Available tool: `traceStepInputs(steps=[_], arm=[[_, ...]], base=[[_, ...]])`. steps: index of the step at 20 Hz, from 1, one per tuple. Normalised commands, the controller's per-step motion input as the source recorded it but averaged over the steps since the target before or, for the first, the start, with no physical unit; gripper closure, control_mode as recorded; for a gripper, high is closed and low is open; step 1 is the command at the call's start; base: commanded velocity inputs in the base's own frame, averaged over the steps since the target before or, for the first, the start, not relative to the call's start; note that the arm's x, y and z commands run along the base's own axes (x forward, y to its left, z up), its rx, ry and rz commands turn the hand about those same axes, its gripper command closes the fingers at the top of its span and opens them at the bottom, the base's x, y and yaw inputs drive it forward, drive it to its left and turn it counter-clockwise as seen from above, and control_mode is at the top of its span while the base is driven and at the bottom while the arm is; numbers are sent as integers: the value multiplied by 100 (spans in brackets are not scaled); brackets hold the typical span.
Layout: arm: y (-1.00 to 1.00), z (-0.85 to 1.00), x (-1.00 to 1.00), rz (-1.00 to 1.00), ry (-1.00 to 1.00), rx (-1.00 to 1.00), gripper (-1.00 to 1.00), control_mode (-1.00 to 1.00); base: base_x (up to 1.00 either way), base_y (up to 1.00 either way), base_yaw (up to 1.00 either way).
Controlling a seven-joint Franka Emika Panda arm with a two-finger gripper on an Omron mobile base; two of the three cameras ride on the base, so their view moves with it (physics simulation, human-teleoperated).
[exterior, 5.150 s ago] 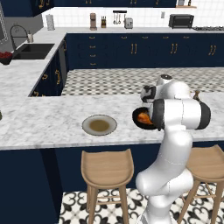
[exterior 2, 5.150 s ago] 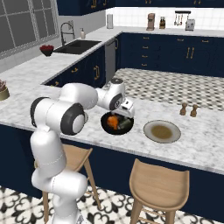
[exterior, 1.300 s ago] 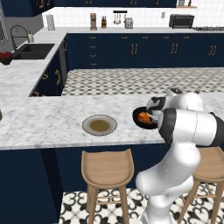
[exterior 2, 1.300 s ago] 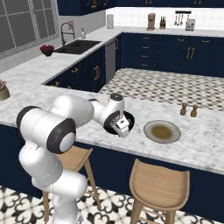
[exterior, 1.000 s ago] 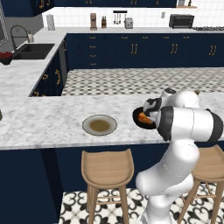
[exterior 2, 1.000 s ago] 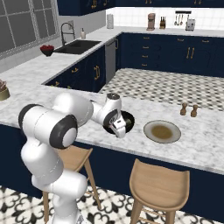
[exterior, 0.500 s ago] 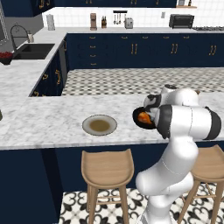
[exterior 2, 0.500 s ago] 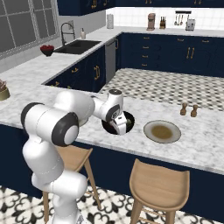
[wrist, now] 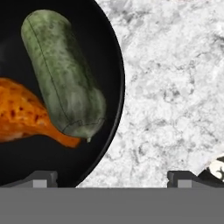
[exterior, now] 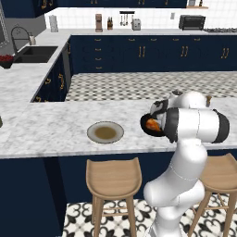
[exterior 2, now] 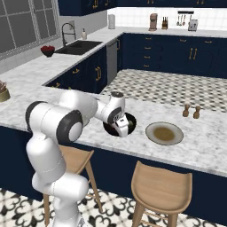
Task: Pick the chicken drumstick and cucumber from their plates and place them in the bowl. Then put the bowl in the fridge.
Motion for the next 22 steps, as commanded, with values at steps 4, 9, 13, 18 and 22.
traceStepInputs(steps=[4, 9, 13, 18, 22], arm=[[0, -36, 18, 0, 0, 0, -100, -100], [0, 0, 37, 0, 0, 0, -100, -100], [0, 0, 43, 0, 0, 0, -100, -100], [0, -26, -22, 0, 0, 1, -100, -100], [0, -41, -58, 0, 0, 0, 100, -100]], base=[[0, 0, 0], [0, 0, 0], [0, 0, 0], [0, 0, 0], [0, 0, 0]])
